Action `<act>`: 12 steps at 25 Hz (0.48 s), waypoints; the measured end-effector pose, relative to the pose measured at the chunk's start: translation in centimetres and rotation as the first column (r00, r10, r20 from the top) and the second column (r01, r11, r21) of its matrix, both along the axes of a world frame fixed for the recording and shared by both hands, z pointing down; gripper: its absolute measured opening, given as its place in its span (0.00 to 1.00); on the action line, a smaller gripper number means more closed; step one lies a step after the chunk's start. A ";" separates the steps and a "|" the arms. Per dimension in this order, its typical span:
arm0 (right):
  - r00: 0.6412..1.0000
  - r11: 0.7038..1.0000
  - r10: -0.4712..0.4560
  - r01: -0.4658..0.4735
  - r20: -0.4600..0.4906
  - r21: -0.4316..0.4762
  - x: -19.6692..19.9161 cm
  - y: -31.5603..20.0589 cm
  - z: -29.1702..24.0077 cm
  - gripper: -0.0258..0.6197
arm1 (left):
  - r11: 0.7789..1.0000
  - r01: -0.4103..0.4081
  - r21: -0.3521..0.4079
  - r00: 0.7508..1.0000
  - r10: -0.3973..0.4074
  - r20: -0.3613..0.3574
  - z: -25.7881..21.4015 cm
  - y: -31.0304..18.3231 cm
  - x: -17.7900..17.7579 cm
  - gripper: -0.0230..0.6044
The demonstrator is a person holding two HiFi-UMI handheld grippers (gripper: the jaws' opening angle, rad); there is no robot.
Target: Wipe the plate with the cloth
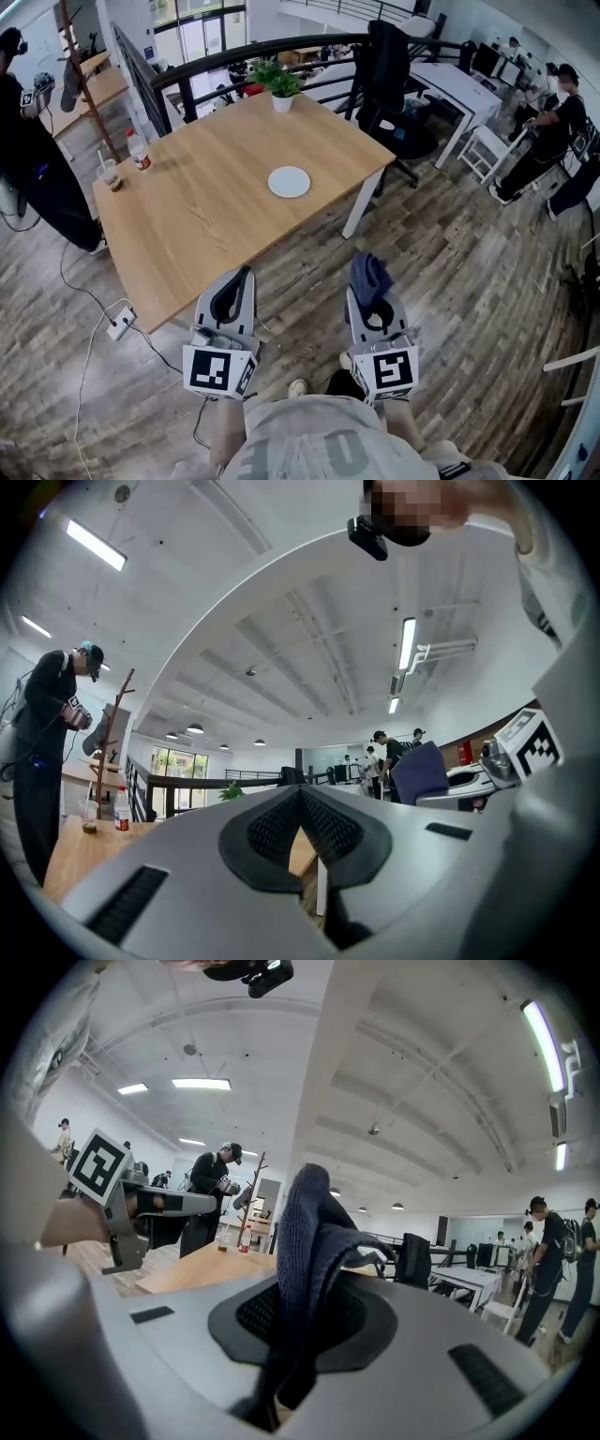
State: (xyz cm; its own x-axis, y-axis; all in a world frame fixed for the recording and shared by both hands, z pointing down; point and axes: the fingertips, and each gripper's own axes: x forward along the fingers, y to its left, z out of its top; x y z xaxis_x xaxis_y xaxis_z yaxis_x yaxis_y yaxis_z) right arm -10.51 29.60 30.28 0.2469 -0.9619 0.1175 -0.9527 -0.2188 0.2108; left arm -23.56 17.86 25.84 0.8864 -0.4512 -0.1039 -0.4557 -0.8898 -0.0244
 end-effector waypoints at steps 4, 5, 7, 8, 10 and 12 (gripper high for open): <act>0.998 0.999 0.003 0.000 0.056 -0.054 0.9 -0.6 3.0 0.13 | 0.998 0.021 -0.052 0.998 -0.019 0.052 2.6 -1.1 0.8 0.05; 0.997 0.998 0.002 0.003 0.074 -0.062 1.4 -0.8 3.8 0.13 | 0.998 0.024 -0.059 0.998 -0.020 0.064 3.2 -1.5 1.2 0.05; 0.995 0.997 -0.002 0.009 0.098 -0.071 2.6 -2.1 5.1 0.13 | 0.998 0.030 -0.057 0.997 -0.026 0.078 3.8 -2.8 2.2 0.05; 0.994 0.997 -0.006 0.013 0.105 -0.073 3.3 -3.1 5.6 0.13 | 0.998 0.033 -0.048 0.996 -0.029 0.081 3.8 -3.8 2.8 0.05; 0.993 0.996 -0.025 0.034 0.111 -0.079 4.7 -5.6 6.4 0.13 | 0.999 0.036 -0.033 0.996 -0.033 0.083 3.4 -5.9 4.2 0.05; 0.993 0.995 -0.050 0.058 0.105 -0.076 6.4 -8.4 6.2 0.13 | 0.999 0.029 -0.022 0.997 -0.027 0.077 2.7 -7.8 6.2 0.05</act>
State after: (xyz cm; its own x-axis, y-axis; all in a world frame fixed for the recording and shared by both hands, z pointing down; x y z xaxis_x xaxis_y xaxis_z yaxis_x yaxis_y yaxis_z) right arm -4.13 21.24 36.49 0.1779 -0.9602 0.2154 -0.9802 -0.1535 0.1255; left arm -17.32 10.02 28.53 0.8784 -0.4773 -0.0250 -0.4780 -0.8775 -0.0397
